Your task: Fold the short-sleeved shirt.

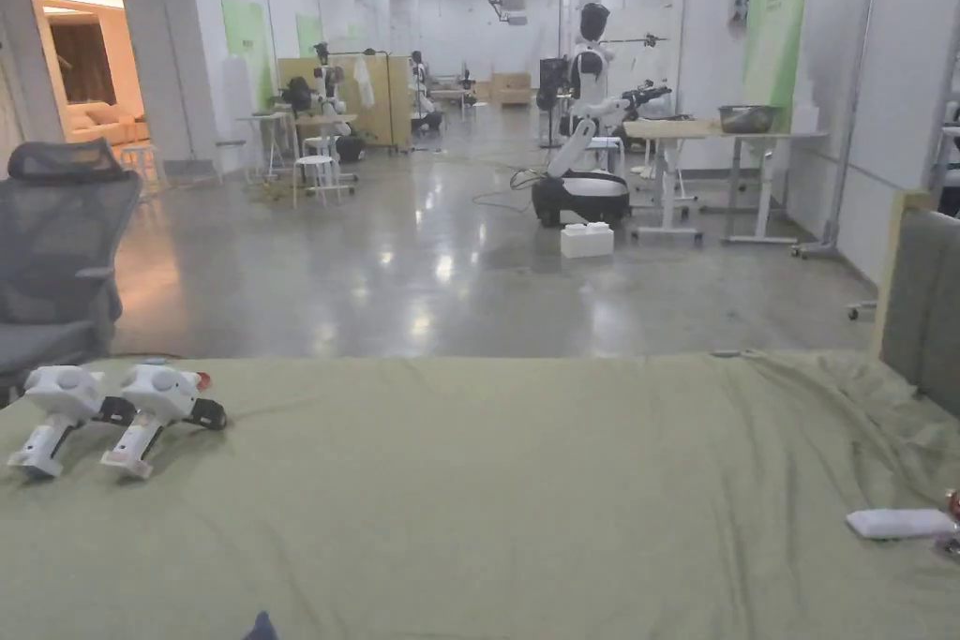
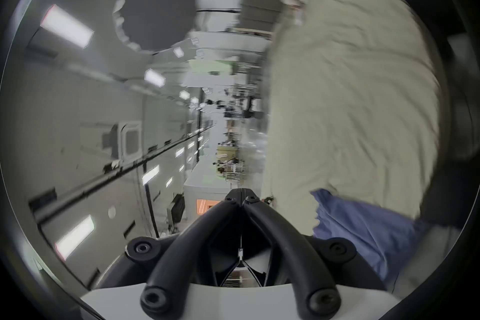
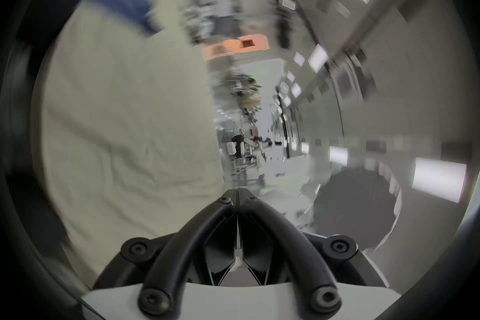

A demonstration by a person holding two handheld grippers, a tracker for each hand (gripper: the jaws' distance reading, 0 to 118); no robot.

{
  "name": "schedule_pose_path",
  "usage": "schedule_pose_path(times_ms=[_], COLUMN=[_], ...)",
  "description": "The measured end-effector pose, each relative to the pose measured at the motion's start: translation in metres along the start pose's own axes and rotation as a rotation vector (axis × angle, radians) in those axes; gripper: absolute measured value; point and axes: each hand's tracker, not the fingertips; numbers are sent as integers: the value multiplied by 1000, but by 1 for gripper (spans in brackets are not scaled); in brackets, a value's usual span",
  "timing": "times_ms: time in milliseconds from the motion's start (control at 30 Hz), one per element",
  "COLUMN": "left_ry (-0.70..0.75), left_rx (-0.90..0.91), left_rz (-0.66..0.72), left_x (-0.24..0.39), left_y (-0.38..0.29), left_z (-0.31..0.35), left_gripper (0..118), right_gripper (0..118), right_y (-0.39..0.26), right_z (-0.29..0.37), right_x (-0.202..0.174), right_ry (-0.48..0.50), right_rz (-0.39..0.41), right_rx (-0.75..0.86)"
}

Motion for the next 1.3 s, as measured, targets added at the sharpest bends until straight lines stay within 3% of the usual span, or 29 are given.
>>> schedule_pose_path(times_ms=[67, 133, 167, 233, 300, 367, 433, 467, 500, 533, 567, 633, 700, 867, 1000, 1233, 1300], left_ry=[-76, -93, -96, -53, -11, -10, -49, -47, -21, 22, 54, 52, -1, 25, -30, -33, -60], left_rx=[5, -10, -14, -8, 12, 80, 182, 213, 185, 115, 73, 63, 115, 114, 169, 83, 23], left_rz=[3, 119, 187, 489, 872, 1311, 1694, 1819, 1828, 1715, 1606, 1519, 1555, 1531, 1617, 1616, 1627], left_x=[14, 15, 11, -12, -43, -66, -72, -68, -65, -64, -63, -62, -64, -68, -73, -69, -64], left_y=[-1, -2, -2, -5, -17, -39, -65, -74, -74, -69, -61, -56, -54, -48, -57, -81, -96], left_z=[4, 4, 4, 2, 1, 1, 2, 4, 6, 9, 12, 16, 19, 23, 21, 20, 18], left_gripper=[0, 0, 0, 0, 0, 0, 0, 0, 0, 0, 0, 0, 0, 0, 0, 0, 8], right_gripper=[0, 0, 0, 0, 0, 0, 0, 0, 0, 0, 0, 0, 0, 0, 0, 0, 0], right_y=[-4, -3, -1, -3, -9, -32, -53, -64, -70, -75, -76, -72, -72, -66, -65, -65, -64], right_z=[5, 8, 7, 5, 2, -1, -1, 0, 3, 6, 9, 13, 15, 16, 16, 18, 17], right_x=[-28, -36, -33, -12, 16, 43, 54, 57, 57, 56, 56, 56, 57, 57, 55, 47, 41], right_ry=[14, 37, 56, 53, 29, 21, -4, -22, -27, -46, -77, -99, -114, -118, -109, -58, -24], right_rz=[180, 132, 30, -268, -650, -1119, -1439, -1577, -1659, -1706, -1714, -1679, -1660, -1634, -1632, -1654, -1664], right_rx=[46, 45, 17, -29, -55, -56, -71, -69, -62, -72, -83, -65, -53, -34, -33, -37, -45])
